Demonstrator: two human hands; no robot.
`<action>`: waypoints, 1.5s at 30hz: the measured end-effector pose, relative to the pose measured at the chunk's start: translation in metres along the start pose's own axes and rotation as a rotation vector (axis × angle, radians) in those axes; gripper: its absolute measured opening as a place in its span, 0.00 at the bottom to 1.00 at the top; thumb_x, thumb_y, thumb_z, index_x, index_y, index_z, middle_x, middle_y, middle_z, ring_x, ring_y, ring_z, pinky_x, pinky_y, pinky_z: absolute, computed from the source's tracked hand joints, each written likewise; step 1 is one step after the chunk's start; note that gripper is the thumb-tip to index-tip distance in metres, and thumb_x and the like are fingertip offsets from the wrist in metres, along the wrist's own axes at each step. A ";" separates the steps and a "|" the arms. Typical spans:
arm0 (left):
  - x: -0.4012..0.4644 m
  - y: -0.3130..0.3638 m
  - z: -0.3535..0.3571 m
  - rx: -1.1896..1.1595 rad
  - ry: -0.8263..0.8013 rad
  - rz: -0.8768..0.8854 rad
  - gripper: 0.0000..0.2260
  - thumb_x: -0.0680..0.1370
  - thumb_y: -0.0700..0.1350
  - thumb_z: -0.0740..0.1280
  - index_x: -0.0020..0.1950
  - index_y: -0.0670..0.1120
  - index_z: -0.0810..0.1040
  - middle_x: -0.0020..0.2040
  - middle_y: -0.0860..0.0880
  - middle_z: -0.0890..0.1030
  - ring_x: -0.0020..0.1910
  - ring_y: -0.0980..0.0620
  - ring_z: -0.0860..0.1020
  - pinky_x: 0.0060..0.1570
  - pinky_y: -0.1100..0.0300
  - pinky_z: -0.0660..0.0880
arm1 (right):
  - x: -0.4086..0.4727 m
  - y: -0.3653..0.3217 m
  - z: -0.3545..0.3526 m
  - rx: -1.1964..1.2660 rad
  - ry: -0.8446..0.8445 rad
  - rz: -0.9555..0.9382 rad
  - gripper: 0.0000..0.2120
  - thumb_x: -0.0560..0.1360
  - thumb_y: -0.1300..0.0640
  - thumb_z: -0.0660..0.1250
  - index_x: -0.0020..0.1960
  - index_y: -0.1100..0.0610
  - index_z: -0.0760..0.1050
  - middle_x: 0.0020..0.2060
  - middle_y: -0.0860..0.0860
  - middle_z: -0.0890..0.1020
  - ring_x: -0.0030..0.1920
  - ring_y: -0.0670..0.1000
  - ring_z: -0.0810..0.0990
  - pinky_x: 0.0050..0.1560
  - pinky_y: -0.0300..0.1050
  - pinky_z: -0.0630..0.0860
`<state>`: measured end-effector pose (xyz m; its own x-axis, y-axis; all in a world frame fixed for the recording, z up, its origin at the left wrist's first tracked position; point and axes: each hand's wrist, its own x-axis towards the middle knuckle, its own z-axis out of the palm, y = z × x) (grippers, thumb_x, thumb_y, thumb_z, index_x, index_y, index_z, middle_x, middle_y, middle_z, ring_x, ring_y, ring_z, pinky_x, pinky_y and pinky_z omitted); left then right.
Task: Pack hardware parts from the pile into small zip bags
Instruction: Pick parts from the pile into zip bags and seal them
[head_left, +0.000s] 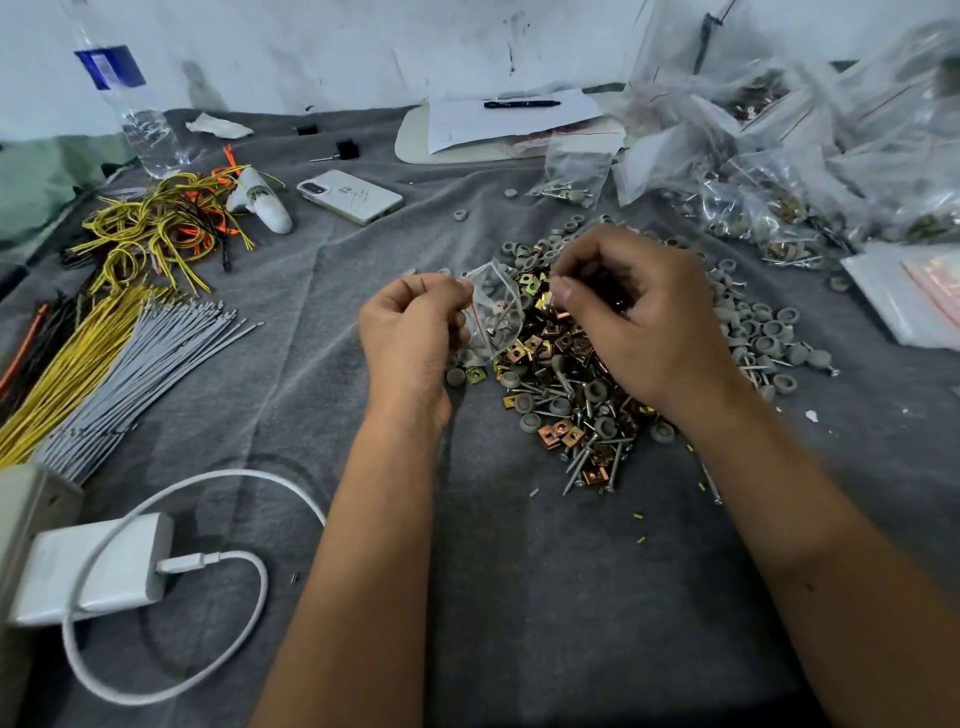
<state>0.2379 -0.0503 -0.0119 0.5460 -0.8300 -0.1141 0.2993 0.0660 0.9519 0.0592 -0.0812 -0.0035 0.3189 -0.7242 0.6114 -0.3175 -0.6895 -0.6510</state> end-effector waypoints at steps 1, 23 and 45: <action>-0.001 0.000 0.001 0.007 -0.002 0.005 0.08 0.74 0.32 0.72 0.39 0.42 0.79 0.32 0.48 0.77 0.27 0.56 0.72 0.29 0.63 0.71 | -0.001 -0.002 0.001 0.027 0.012 -0.014 0.02 0.77 0.62 0.72 0.49 0.59 0.82 0.42 0.48 0.84 0.45 0.47 0.84 0.48 0.43 0.81; -0.009 0.008 0.003 0.044 0.005 0.093 0.05 0.75 0.32 0.72 0.43 0.40 0.80 0.35 0.46 0.80 0.28 0.57 0.74 0.31 0.63 0.74 | -0.002 -0.013 0.021 -0.130 -0.007 0.242 0.14 0.79 0.53 0.71 0.36 0.57 0.82 0.26 0.47 0.80 0.28 0.47 0.80 0.28 0.39 0.74; -0.008 0.013 0.001 -0.137 0.191 0.278 0.14 0.84 0.45 0.66 0.38 0.45 0.75 0.31 0.51 0.73 0.30 0.54 0.68 0.31 0.58 0.65 | 0.063 -0.049 -0.002 0.319 -0.136 0.520 0.21 0.77 0.59 0.66 0.25 0.54 0.73 0.21 0.49 0.69 0.19 0.47 0.61 0.22 0.32 0.59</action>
<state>0.2364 -0.0436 0.0021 0.7537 -0.6524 0.0799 0.2140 0.3585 0.9087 0.0929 -0.0935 0.0678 0.3117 -0.9414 0.1291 -0.1864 -0.1938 -0.9632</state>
